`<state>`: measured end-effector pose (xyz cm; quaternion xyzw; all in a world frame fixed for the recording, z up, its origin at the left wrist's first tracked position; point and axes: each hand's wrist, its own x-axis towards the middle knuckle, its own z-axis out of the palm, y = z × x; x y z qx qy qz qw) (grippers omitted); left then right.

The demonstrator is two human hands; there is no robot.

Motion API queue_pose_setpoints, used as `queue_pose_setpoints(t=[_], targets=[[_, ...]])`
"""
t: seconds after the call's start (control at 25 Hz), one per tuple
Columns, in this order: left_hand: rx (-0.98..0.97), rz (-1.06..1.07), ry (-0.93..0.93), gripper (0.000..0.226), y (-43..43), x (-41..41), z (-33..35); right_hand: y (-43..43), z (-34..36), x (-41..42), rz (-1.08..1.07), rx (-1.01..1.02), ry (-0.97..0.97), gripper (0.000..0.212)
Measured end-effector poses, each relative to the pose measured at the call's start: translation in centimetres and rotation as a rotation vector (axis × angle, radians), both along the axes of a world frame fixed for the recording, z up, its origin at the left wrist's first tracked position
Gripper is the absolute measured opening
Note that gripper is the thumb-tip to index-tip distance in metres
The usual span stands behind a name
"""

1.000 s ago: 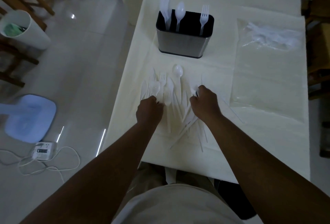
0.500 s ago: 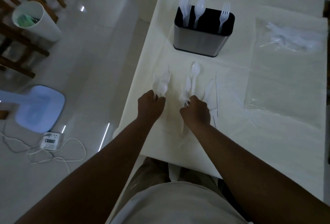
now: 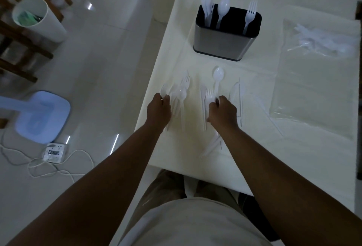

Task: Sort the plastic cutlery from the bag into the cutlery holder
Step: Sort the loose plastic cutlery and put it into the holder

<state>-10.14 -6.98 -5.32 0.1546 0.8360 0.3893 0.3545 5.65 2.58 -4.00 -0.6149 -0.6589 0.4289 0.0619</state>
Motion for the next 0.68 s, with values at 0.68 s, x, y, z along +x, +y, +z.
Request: queue_pose_setpoints(t=[0.68], targets=[[-0.269, -0.311, 0.367, 0.028, 2.5, 1.0, -1.0, -0.9, -1.1, 0.3, 0.195, 0.096, -0.131, 0.047]])
